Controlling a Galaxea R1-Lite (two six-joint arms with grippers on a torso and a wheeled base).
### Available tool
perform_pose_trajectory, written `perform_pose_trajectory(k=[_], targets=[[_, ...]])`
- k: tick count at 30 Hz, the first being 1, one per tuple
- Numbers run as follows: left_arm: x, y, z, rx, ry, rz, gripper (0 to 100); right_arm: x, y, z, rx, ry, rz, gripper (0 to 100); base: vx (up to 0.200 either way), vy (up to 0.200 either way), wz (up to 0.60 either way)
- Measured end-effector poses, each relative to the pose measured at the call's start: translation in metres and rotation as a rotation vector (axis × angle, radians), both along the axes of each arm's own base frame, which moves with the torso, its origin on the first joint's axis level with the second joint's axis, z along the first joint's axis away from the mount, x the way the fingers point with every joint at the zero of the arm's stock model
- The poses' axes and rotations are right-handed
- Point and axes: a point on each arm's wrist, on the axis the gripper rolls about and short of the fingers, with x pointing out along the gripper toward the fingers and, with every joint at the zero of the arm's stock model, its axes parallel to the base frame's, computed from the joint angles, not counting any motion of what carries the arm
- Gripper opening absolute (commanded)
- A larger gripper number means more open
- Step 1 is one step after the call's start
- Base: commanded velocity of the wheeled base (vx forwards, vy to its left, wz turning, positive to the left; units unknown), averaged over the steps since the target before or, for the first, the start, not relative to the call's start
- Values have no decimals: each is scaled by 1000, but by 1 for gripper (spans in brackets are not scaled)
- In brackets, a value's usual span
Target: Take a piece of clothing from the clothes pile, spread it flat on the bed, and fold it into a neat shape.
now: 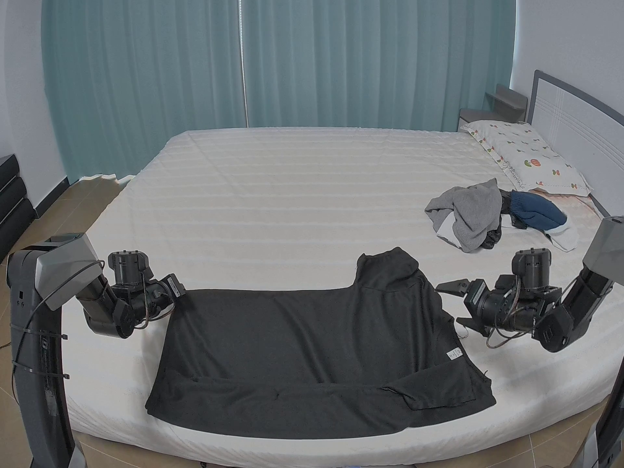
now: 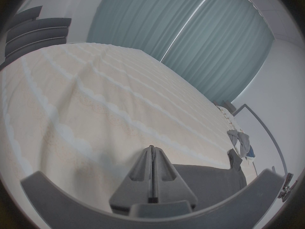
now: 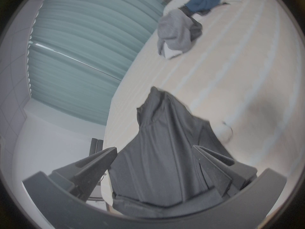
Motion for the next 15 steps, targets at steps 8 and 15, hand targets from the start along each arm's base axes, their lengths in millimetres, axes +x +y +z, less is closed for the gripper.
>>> perform_pose_trajectory(k=[8, 15], targets=[[2, 3, 7, -6, -17, 37, 0, 48, 2, -10, -157, -97, 40, 100, 0, 0, 0], [4, 5, 12, -2, -32, 55, 0, 95, 5, -25, -199, -127, 50, 100, 0, 0, 0]])
